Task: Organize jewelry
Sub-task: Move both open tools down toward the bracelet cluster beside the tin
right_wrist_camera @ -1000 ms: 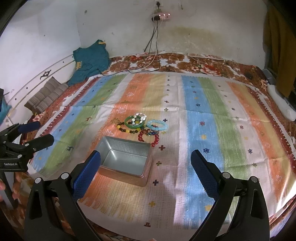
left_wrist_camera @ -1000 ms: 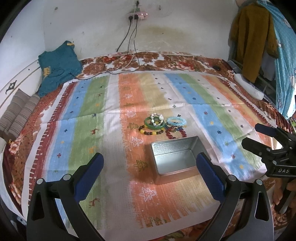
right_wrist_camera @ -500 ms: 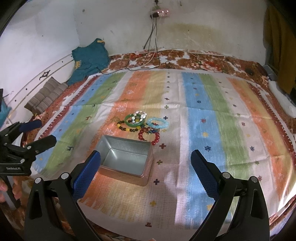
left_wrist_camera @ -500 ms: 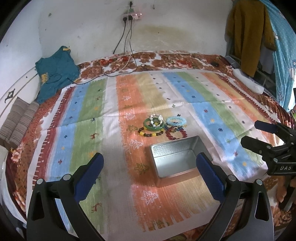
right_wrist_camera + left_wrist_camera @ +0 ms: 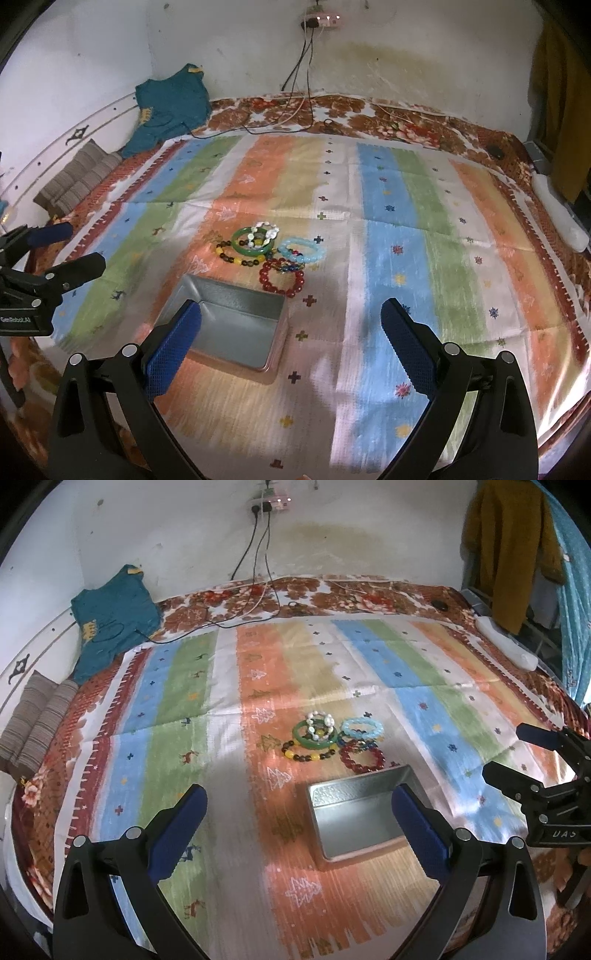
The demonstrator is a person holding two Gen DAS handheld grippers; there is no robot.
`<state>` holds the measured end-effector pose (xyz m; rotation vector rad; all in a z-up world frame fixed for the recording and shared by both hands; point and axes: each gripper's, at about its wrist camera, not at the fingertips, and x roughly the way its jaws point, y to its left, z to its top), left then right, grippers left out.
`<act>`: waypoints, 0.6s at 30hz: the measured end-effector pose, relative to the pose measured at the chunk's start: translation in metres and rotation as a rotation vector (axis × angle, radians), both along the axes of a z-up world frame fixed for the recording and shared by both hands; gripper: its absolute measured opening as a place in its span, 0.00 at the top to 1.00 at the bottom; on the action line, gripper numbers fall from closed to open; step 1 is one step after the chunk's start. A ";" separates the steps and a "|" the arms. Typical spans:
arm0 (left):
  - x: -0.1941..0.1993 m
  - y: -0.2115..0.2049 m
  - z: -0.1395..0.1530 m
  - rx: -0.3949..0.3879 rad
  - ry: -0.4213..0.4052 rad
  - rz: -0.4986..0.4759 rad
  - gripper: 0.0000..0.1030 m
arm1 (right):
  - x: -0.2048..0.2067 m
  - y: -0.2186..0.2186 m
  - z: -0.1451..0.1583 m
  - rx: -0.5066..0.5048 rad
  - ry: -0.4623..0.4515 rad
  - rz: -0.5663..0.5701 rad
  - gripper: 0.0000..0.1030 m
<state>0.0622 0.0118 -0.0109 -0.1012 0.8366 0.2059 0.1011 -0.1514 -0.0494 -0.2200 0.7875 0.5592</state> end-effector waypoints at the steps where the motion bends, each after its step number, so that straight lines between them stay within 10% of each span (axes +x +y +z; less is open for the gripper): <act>1: 0.003 0.001 -0.001 0.006 0.003 0.004 0.05 | 0.002 0.001 0.001 0.001 0.002 -0.001 0.04; 18: 0.047 0.021 -0.011 0.002 0.063 0.047 0.05 | 0.039 0.009 -0.003 -0.018 0.049 -0.039 0.04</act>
